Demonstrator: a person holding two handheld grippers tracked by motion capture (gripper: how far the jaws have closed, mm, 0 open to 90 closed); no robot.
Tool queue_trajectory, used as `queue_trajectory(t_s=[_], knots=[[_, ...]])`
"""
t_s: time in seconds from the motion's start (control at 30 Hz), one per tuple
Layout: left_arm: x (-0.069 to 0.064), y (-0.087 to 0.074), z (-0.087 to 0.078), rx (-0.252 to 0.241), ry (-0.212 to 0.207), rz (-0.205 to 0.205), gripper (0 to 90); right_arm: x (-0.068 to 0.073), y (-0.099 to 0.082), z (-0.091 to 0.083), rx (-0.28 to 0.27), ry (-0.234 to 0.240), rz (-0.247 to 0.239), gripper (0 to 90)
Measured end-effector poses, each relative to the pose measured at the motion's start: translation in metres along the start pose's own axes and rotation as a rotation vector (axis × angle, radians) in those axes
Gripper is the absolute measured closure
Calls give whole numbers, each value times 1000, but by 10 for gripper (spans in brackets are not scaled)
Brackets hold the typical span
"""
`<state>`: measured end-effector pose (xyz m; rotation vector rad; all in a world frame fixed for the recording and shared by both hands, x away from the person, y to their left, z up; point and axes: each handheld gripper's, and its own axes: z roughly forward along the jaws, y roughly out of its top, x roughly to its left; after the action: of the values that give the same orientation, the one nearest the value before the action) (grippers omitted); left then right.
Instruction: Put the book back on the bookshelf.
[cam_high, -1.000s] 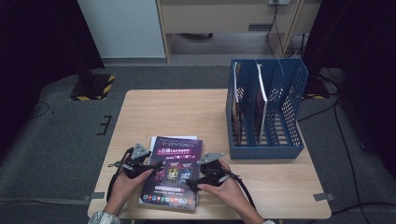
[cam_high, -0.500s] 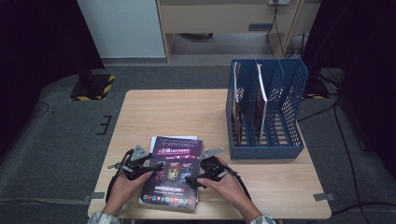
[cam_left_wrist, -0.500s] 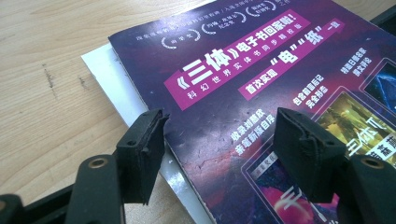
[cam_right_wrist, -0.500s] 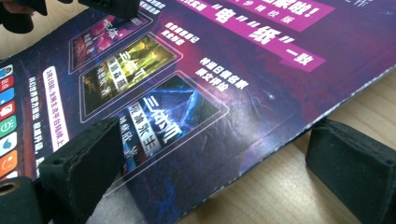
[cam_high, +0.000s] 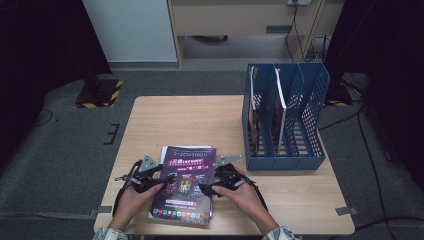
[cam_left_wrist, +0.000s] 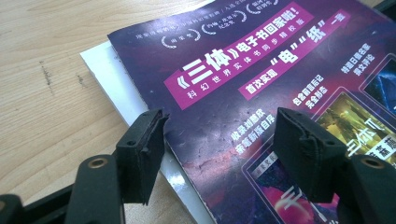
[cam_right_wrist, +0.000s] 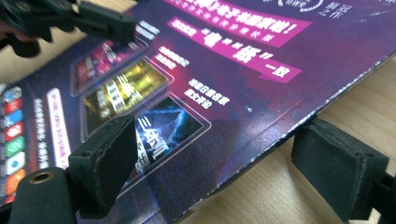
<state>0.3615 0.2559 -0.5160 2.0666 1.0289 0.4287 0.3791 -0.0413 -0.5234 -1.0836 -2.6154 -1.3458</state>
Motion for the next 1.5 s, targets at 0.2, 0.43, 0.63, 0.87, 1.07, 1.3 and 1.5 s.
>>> queue_trajectory(t_s=[0.2,0.43,0.63,0.87,1.07,1.3,1.5], knots=[[2,-1,0,-2,-7,-6,332,4,11,2,-1,2,-12,150],[3,-1,-1,-2,-8,-3,332,3,29,14,11,32,17,165],[3,-1,-1,-2,-8,-5,332,8,42,24,30,33,-1,148],[4,-2,-1,-2,-10,-8,328,8,51,32,21,25,27,153],[3,-2,-1,-2,-10,-10,326,5,52,37,26,17,38,169],[4,-2,-1,-3,-10,-9,325,2,53,44,20,14,56,202],[4,-2,-1,-3,-9,-9,319,5,54,46,28,8,61,230]])
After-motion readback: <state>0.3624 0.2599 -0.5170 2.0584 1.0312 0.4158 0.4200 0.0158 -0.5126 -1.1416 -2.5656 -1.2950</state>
